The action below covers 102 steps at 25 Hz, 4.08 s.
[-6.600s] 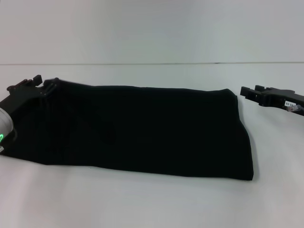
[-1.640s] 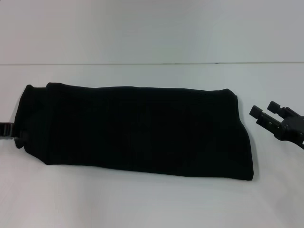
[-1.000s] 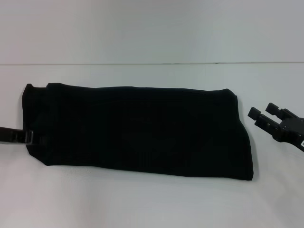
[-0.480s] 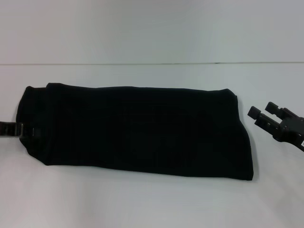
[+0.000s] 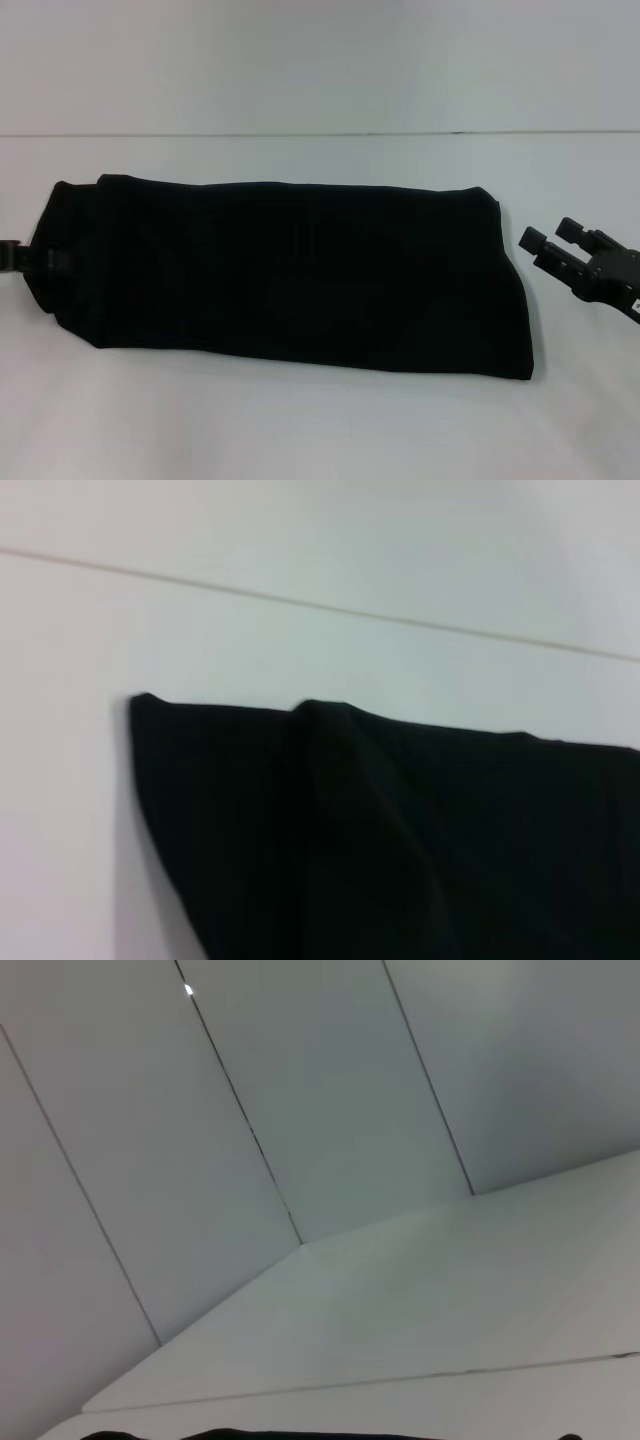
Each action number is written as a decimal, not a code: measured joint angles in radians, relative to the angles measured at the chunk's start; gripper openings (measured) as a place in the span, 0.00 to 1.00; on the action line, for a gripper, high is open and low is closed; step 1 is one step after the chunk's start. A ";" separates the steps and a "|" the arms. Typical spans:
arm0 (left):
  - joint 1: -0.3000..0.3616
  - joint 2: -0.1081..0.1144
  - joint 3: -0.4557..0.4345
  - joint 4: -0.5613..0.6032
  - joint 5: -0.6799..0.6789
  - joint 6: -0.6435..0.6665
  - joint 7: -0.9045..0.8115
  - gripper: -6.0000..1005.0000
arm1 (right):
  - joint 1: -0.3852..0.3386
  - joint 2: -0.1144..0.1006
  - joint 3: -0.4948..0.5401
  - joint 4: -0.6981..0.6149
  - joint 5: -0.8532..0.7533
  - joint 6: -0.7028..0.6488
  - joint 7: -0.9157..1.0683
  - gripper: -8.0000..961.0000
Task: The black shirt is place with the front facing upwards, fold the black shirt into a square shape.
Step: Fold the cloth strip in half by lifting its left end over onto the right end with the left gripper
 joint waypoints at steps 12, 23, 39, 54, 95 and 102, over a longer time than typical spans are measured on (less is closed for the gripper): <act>0.078 0.081 -0.151 -0.029 -0.018 0.065 -0.117 0.53 | 0.000 0.001 -0.006 0.004 0.000 0.000 -0.018 0.81; 0.032 0.079 -0.079 -0.210 0.009 -0.087 -0.138 0.82 | -0.003 0.002 0.000 0.025 -0.002 -0.001 -0.046 0.81; -0.032 0.065 -0.011 -0.288 0.011 -0.159 -0.109 0.89 | -0.004 0.002 0.003 0.027 0.006 -0.003 -0.046 0.81; -0.027 0.058 -0.012 -0.289 0.001 -0.143 -0.085 0.88 | -0.004 0.002 0.003 0.026 0.007 -0.009 -0.041 0.81; 0.019 0.044 -0.019 -0.230 -0.229 -0.113 0.042 0.10 | -0.038 0.001 0.103 0.017 0.009 -0.053 0.002 0.81; 0.039 0.045 -0.042 -0.190 -0.245 -0.070 0.037 0.10 | -0.081 -0.004 0.163 0.017 0.009 -0.074 -0.002 0.81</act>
